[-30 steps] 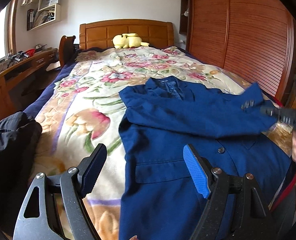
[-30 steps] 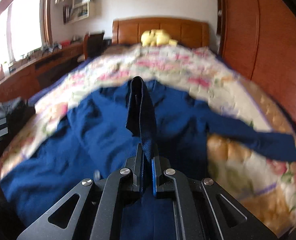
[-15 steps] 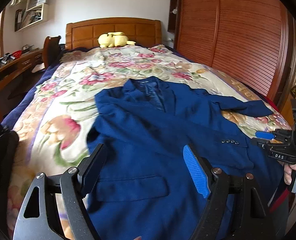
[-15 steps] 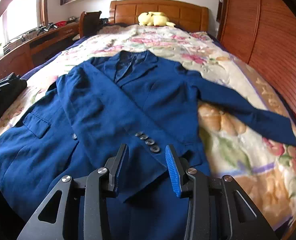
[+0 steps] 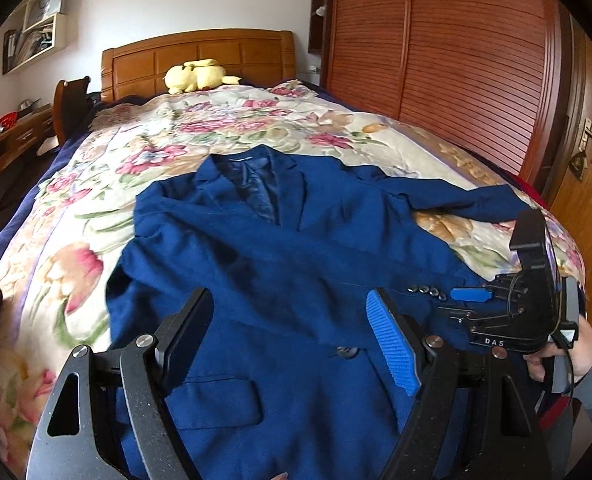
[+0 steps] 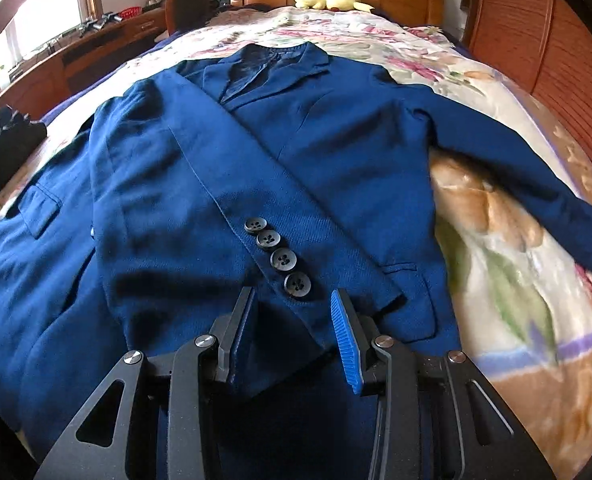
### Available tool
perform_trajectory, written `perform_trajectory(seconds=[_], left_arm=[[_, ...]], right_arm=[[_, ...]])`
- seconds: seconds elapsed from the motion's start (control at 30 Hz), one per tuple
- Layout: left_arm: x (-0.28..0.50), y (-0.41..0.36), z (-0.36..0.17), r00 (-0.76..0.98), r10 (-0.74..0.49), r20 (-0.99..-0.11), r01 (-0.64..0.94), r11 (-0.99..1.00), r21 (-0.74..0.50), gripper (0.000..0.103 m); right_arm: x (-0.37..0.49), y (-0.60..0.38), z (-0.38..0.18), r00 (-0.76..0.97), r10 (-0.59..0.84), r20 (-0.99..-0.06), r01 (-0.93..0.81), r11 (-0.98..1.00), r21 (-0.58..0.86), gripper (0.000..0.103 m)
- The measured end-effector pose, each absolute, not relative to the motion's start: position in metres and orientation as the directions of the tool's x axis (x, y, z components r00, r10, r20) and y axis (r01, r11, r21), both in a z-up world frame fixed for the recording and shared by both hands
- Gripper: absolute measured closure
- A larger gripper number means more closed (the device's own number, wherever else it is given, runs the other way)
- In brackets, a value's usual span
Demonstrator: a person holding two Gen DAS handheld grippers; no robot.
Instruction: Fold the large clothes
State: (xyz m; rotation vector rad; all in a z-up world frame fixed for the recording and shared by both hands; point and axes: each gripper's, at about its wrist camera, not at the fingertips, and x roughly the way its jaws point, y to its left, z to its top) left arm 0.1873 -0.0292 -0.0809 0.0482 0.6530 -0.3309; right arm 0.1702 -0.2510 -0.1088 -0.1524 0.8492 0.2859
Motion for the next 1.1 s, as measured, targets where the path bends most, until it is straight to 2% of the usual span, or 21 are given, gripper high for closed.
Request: perform_trajectory(seconds=[0.27, 0.5, 0.77, 0.9, 1.1], left_arm=[[0.195, -0.049, -0.091, 0.726, -0.297, -0.62, 0.333, 0.941, -0.062, 0.024], [0.201, -0.059, -0.097, 0.711, -0.32, -0.626, 0.33, 0.938, -0.106, 0.024], [0.204, -0.071, -0.108, 0.707, -0.301, -0.639, 0.328, 0.941, -0.081, 0.024], [0.203, -0.08, -0.113, 0.694, -0.3, -0.654, 0.341, 0.938, -0.068, 0.024], [0.203, -0.099, -0.122, 0.669, -0.299, -0.68, 0.375, 0.926, -0.038, 0.024]], right_arm=[[0.154, -0.289, -0.081, 0.656, 0.168, -0.736, -0.286, 0.957, -0.036, 0.063], [0.154, -0.368, -0.049, 0.704, 0.04, -0.709, -0.15, 0.984, -0.093, 0.063], [0.18, -0.468, -0.021, 0.716, -0.102, -0.691, 0.017, 0.991, -0.129, 0.048], [0.198, -0.509, -0.016, 0.703, -0.156, -0.694, 0.09, 0.987, -0.131, 0.048], [0.228, -0.562, -0.016, 0.681, -0.198, -0.705, 0.231, 0.972, -0.05, 0.048]])
